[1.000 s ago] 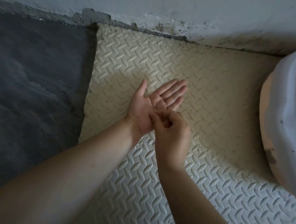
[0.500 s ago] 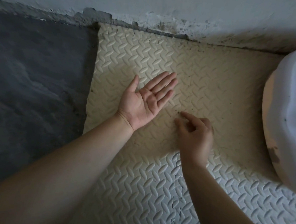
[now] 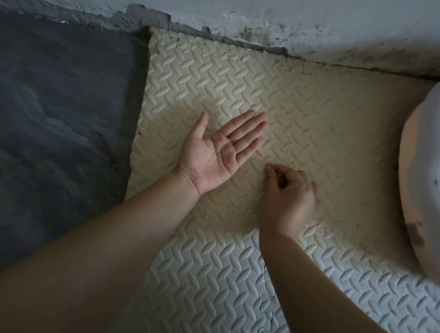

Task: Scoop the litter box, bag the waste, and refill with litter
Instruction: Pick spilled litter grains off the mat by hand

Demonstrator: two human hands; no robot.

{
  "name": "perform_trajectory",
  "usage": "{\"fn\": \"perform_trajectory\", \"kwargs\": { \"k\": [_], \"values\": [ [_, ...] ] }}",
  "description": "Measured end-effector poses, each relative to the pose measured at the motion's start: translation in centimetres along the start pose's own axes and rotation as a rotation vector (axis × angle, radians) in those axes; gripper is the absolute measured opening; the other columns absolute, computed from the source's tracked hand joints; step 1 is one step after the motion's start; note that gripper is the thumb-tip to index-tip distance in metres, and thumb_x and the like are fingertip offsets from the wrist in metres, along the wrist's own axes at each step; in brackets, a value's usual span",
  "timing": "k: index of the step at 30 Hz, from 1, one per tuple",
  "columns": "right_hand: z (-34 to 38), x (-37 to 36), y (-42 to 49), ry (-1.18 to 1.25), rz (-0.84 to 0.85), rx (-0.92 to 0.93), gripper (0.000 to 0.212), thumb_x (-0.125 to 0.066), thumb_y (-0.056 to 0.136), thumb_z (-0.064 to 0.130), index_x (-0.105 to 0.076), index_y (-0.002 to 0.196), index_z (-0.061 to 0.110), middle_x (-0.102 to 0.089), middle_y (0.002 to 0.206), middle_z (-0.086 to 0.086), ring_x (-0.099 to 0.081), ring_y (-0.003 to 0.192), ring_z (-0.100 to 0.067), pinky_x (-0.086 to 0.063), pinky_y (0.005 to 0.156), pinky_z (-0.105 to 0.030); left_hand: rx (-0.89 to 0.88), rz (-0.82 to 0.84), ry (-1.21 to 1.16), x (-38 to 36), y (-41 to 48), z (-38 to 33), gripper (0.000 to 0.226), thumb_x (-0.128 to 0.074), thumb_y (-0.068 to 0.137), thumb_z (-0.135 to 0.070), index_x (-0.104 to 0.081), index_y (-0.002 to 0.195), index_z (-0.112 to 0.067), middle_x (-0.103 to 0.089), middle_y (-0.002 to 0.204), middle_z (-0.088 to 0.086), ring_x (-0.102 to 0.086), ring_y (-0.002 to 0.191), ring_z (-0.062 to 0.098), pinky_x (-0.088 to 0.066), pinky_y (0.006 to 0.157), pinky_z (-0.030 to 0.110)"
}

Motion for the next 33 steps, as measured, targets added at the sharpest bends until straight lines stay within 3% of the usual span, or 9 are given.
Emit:
{"fn": "perform_trajectory", "kwargs": {
  "k": [3,6,9,14,20,28,33],
  "values": [
    [0.4,-0.2,0.1,-0.098,0.040,0.087,0.014,-0.060,0.090,0.029,-0.072,0.094,0.022,-0.065,0.088,0.008,-0.055,0.091,-0.014,-0.038,0.088,-0.033,-0.003,0.005,-0.003,-0.1,0.1,0.0,0.083,-0.012,0.095,-0.063,-0.038,0.140,0.002,-0.042,0.146,0.016,-0.036,0.138,0.025,-0.029,0.114,0.035],
    [0.6,-0.3,0.4,-0.120,0.069,0.096,0.013,-0.058,0.092,0.026,-0.069,0.094,0.019,-0.065,0.091,0.005,-0.056,0.092,-0.017,-0.039,0.087,-0.034,-0.010,-0.003,0.002,-0.1,0.1,0.1,0.082,-0.012,0.095,-0.062,-0.039,0.139,0.002,-0.042,0.146,0.016,-0.038,0.137,0.024,-0.030,0.114,0.035],
    [1.6,0.2,-0.4,0.092,0.091,0.093,0.009,-0.059,0.091,0.022,-0.068,0.092,0.019,-0.061,0.085,0.006,-0.054,0.080,-0.013,-0.048,0.081,-0.039,-0.023,-0.033,0.005,-0.3,0.4,0.5,0.083,-0.012,0.094,-0.062,-0.042,0.138,0.002,-0.043,0.145,0.015,-0.042,0.135,0.024,-0.031,0.113,0.035],
    [4.7,0.0,-3.9,0.273,0.151,0.163,0.008,-0.061,0.089,0.023,-0.068,0.092,0.019,-0.053,0.075,0.012,-0.049,0.072,-0.010,-0.048,0.071,-0.037,-0.016,-0.043,0.010,-1.3,0.6,1.9,0.081,-0.014,0.094,-0.061,-0.041,0.137,0.003,-0.042,0.145,0.014,-0.038,0.135,0.021,-0.026,0.114,0.035],
    [4.5,-0.2,-4.7,0.287,0.099,0.135,0.006,-0.070,0.084,0.027,-0.074,0.089,0.026,-0.049,0.067,0.016,-0.050,0.068,-0.011,-0.049,0.065,-0.036,0.000,-0.008,0.032,-2.2,0.8,2.8,0.082,-0.012,0.095,-0.061,-0.041,0.137,0.003,-0.040,0.147,0.013,-0.035,0.137,0.022,-0.023,0.116,0.035],
    [4.0,0.5,-5.5,0.270,0.085,0.203,0.021,-0.060,0.089,0.030,-0.073,0.106,0.029,-0.049,0.067,0.012,-0.048,0.063,-0.014,-0.048,0.062,-0.037,-0.013,0.006,0.026,-2.5,0.7,2.2,0.081,-0.014,0.095,-0.061,-0.038,0.139,0.003,-0.041,0.146,0.015,-0.034,0.139,0.023,-0.024,0.116,0.035],
    [3.3,1.0,-4.9,0.332,0.076,0.073,0.009,-0.073,0.082,0.023,-0.075,0.090,0.029,-0.048,0.066,0.010,-0.048,0.062,-0.011,-0.048,0.063,-0.031,0.003,0.015,0.004,-2.3,0.6,2.2,0.080,-0.016,0.095,-0.059,-0.037,0.139,0.004,-0.040,0.147,0.015,-0.031,0.139,0.023,-0.022,0.116,0.036]
  ]
}}
Point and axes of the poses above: each hand's wrist, its own y-axis towards the middle knuckle, its own x-axis out of the back of the hand, z = x × y, the point moved 5 cm from there along y, towards the middle knuckle
